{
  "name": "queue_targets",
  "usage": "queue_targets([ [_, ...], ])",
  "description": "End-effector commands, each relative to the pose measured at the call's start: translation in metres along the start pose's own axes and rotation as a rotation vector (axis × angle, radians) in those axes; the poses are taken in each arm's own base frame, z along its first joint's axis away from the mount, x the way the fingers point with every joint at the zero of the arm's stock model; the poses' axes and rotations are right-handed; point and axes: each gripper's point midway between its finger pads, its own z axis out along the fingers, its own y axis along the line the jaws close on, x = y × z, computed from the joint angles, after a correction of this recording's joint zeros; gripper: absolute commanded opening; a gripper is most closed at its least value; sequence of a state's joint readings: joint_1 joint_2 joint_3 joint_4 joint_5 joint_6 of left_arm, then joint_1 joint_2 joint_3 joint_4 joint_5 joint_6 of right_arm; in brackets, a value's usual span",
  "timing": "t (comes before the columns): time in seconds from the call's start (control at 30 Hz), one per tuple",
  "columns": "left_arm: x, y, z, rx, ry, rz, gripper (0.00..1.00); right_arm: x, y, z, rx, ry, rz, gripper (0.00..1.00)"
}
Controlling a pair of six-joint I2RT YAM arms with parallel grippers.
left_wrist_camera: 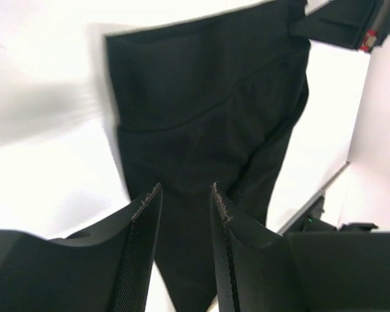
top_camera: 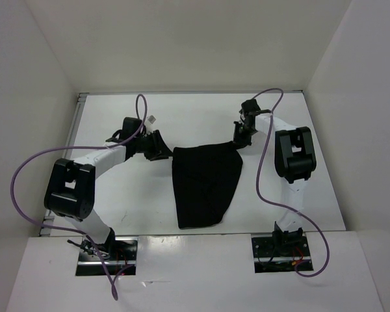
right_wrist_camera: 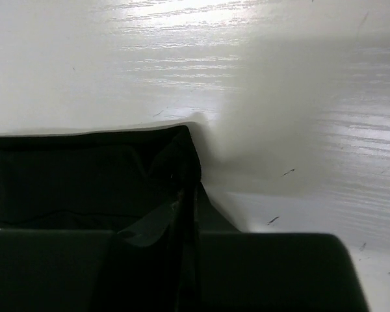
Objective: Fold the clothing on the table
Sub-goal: Fold the skirt
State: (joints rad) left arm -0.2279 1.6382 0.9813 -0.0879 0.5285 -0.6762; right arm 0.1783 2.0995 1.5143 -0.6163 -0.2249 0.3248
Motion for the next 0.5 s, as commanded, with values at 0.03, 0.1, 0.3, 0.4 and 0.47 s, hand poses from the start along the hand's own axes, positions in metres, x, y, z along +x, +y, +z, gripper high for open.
queue_targets([
  [0.03, -0.018, 0.012, 0.004, -0.028, -0.044, 0.039, 0.45, 0.006, 0.003, 0.013, -0.042, 0.033, -0.006, 0.02],
  [0.1, -0.024, 0.022, 0.011, -0.052, -0.037, 0.019, 0.47, 0.007, 0.002, 0.015, -0.042, 0.033, -0.006, 0.00],
  [0.3, -0.030, 0.043, 0.029, -0.109, -0.052, -0.002, 0.60, 0.009, 0.003, 0.013, -0.042, 0.033, 0.003, 0.00],
  [0.4, -0.032, 0.053, 0.035, -0.137, -0.065, -0.004, 0.60, 0.013, 0.004, 0.017, -0.041, 0.046, -0.002, 0.00],
  [0.47, -0.031, 0.056, 0.039, -0.136, -0.068, -0.013, 0.60, 0.013, 0.004, 0.017, -0.041, 0.046, -0.002, 0.00],
])
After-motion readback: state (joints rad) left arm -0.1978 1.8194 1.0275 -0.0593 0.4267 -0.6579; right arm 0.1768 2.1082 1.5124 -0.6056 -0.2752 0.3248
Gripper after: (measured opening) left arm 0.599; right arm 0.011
